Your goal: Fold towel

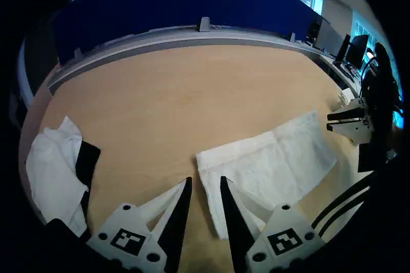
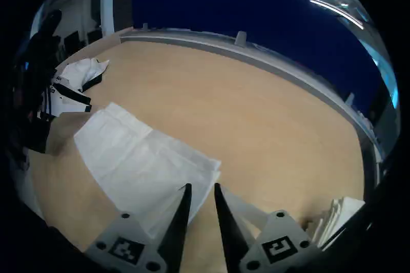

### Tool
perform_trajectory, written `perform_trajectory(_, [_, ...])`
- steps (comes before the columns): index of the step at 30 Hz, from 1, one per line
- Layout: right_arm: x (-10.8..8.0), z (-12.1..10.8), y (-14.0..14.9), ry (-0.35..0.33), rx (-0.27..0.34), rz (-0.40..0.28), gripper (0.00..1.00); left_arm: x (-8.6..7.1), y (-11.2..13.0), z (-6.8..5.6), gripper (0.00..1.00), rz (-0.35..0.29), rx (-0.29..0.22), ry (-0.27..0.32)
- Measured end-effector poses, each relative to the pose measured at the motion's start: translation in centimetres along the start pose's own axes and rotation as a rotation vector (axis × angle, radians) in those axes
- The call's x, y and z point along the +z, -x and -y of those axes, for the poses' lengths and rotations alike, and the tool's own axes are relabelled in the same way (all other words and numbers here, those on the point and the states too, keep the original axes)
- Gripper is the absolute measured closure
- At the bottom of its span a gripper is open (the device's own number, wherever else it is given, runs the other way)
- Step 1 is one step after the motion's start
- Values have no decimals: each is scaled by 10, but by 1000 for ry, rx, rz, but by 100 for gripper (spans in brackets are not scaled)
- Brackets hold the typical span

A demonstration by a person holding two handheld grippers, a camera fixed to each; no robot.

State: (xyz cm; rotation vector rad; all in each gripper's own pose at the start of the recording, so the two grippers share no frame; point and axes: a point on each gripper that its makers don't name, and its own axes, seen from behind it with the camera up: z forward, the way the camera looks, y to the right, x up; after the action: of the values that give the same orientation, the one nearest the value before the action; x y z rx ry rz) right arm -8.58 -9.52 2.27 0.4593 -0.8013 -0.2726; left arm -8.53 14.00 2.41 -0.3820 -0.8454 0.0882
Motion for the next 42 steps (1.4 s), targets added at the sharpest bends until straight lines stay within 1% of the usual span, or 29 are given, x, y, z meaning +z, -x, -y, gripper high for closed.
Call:
perform_trajectory(1, [-1, -2, -1, 7, 4, -3, 43, -1, 0, 0, 56, 0, -2, 1])
perform_trajectory(3, [-2, -4, -2, 16, 11, -8, 25, -3, 0, 1, 41, -1, -8, 3])
perform_trajectory(4, [-2, -5, -2, 18, 14, -10, 17, -4, 0, 1, 37, -1, -12, 5])
perform_trajectory(7, [-3, -5, -2, 18, 24, -13, 4, -4, 1, 1, 22, 1, -22, 8])
perform_trajectory(8, [-4, -6, -2, 18, 27, -13, 3, -4, 2, 2, 19, 2, -24, 8])
perform_trajectory(13, [-7, -4, -1, 17, 36, -16, 3, -5, 1, 4, 10, 0, -19, 1])
perform_trajectory(15, [-9, -4, 0, 18, 34, -15, 3, -6, 0, 4, 9, -2, -14, 0])
perform_trajectory(20, [-15, 0, 2, 15, 25, -13, 3, -9, -2, 3, 9, -7, -11, -2])
perform_trajectory(27, [-21, 5, 8, 11, 27, -10, 3, -16, 0, 2, 9, -8, -14, -1])
perform_trajectory(35, [-30, 10, 18, 12, 31, -4, 3, -27, 11, 1, 9, -4, -5, -7])
perform_trajectory(42, [-40, 15, 28, 15, 39, 0, 3, -37, 25, -2, 9, 3, -10, -6])
